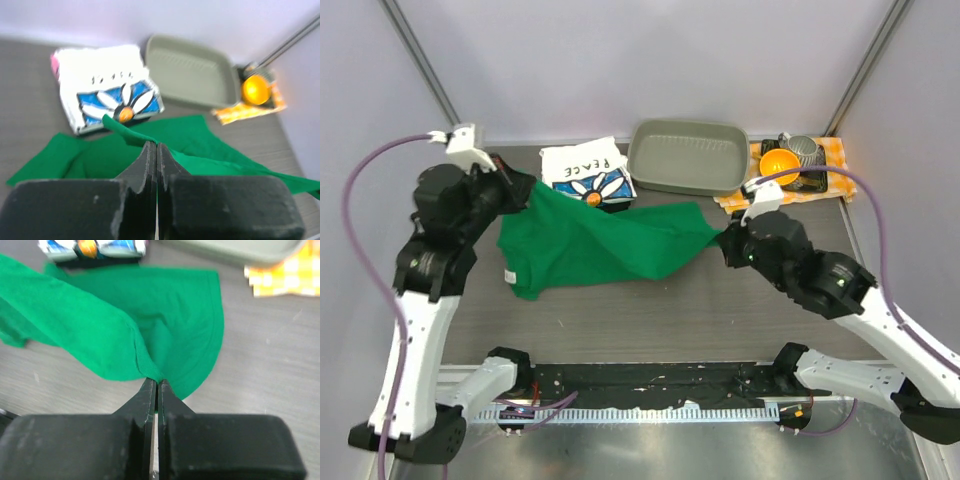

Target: Fold and stack the t-shirts

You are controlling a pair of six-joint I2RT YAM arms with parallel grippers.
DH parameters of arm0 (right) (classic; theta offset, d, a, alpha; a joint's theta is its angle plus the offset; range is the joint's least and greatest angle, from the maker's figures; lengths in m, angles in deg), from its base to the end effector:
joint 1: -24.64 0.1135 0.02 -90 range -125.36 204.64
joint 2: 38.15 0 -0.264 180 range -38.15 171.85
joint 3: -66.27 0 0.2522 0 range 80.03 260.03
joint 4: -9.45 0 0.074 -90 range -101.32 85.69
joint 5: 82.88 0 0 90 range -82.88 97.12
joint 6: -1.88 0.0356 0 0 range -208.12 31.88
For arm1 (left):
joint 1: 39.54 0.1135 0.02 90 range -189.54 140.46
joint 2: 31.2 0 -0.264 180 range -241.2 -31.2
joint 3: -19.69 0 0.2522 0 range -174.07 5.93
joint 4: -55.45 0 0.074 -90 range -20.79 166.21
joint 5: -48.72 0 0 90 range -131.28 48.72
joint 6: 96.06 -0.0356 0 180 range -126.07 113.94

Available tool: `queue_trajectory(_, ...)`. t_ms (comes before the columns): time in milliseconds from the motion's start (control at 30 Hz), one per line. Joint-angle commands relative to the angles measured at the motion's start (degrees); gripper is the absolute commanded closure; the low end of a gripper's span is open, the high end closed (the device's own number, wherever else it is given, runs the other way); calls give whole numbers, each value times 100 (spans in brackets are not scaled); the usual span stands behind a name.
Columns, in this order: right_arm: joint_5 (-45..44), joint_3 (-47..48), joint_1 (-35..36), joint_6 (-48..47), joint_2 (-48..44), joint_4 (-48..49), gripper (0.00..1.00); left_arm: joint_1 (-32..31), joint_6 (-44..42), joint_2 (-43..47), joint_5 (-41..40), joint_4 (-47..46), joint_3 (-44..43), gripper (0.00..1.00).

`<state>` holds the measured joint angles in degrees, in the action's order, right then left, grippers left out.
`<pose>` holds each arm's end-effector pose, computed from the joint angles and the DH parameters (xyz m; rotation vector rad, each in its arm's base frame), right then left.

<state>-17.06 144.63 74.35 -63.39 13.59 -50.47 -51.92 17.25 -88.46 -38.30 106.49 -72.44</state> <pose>0.1217 0.1210 0.3753 -0.2170 2.1011 0.3269 0.1846 -0.0424 0.4492 -0.1425 1.8748 -0.4793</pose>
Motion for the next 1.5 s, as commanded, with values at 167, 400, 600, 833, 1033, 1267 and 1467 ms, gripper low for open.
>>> queue_trajectory(167, 632, 2529, 12, -1241, -7, 695, 99, -27, 376, 707, 1308, 175, -2267, 100)
queue_trajectory(400, 1811, 4724, 12, -1866, 335, 783, 99, -27, 797, 734, 1916, -247, -3471, 100)
queue_trajectory(600, 2137, 6221, 12, -1954, 924, 573, 99, -19, 1044, 514, 1978, -432, -4404, 100)
queue_trajectory(833, 2023, 6539, 12, -2112, 1162, 572, 99, -19, 1193, -13, 1978, -546, -5189, 100)
queue_trajectory(1033, 1040, 5513, 12, -2244, 1093, 703, 99, -19, 904, -67, 1706, -668, -4120, 100)
queue_trajectory(1267, -129, 2668, 12, -2271, 389, 1626, 99, -19, 701, 285, 1320, -1714, -973, 100)
queue_trajectory(1467, -1106, 1146, -242, -2350, 459, 2303, 99, -10, 613, -197, 1003, -2558, 708, 100)
